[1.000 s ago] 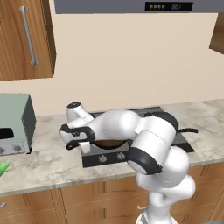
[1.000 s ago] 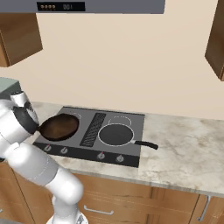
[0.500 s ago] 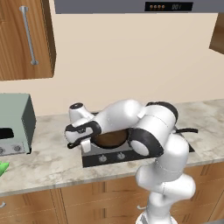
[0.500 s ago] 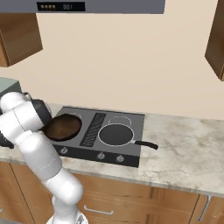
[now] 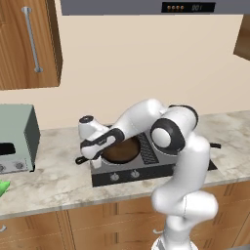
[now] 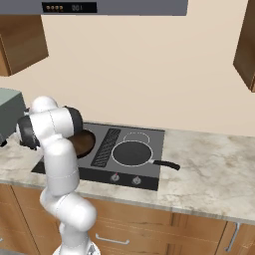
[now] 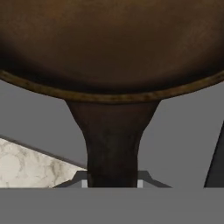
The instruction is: Place both pans onto different burners. Then place the corn and the steak on different pans.
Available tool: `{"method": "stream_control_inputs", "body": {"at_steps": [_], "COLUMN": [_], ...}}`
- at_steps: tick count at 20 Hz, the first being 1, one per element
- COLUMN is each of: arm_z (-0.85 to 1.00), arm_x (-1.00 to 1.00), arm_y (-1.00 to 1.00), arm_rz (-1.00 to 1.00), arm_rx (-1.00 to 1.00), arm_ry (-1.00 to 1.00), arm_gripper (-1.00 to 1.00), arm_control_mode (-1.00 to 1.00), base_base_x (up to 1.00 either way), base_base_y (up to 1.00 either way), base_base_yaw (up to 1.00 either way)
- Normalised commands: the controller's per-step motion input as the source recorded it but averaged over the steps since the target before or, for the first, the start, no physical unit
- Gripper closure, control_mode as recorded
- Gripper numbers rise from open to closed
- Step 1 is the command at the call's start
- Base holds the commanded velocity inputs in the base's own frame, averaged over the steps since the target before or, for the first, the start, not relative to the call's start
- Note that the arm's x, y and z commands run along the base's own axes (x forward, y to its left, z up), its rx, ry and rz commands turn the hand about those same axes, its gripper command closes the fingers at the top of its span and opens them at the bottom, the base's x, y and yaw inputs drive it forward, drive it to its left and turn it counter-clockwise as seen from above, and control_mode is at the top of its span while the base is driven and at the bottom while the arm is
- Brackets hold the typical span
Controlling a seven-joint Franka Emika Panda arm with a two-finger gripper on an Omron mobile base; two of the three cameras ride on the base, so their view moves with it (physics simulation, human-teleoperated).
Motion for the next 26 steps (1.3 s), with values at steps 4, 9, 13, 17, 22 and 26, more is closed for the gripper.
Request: {"method": "stream_control_inputs", "body": {"at_steps": [4,9,13,17,22,26], "arm_z": [-0.03,0.0,-0.21,-0.24,-0.19,-0.24], "arm_x": [0.3,-0.01,-0.06,-0.01,0.0,0.0], "arm_y": [0.08,0.0,0.0,0.0,0.0,0.0], "arm_rz": [-0.02,0.0,0.0,0.0,0.0,0.0], "arm_rx": [0.0,0.0,0.0,0.0,0.0,0.0], "arm_ry": [0.01,0.01,0.0,0.03,0.02,0.03], "arm_gripper": [1.0,1.0,1.0,1.0,1.0,1.0], "arm_control_mode": [-1.0,-1.0,-1.0,-1.0,-1.0,-1.0], "base_base_x": [0.0,0.0,0.0,0.0,0.0,0.0], "base_base_y": [0.0,0.0,0.0,0.0,0.0,0.0], "base_base_yaw": [0.0,0.0,0.0,0.0,0.0,0.0]}}
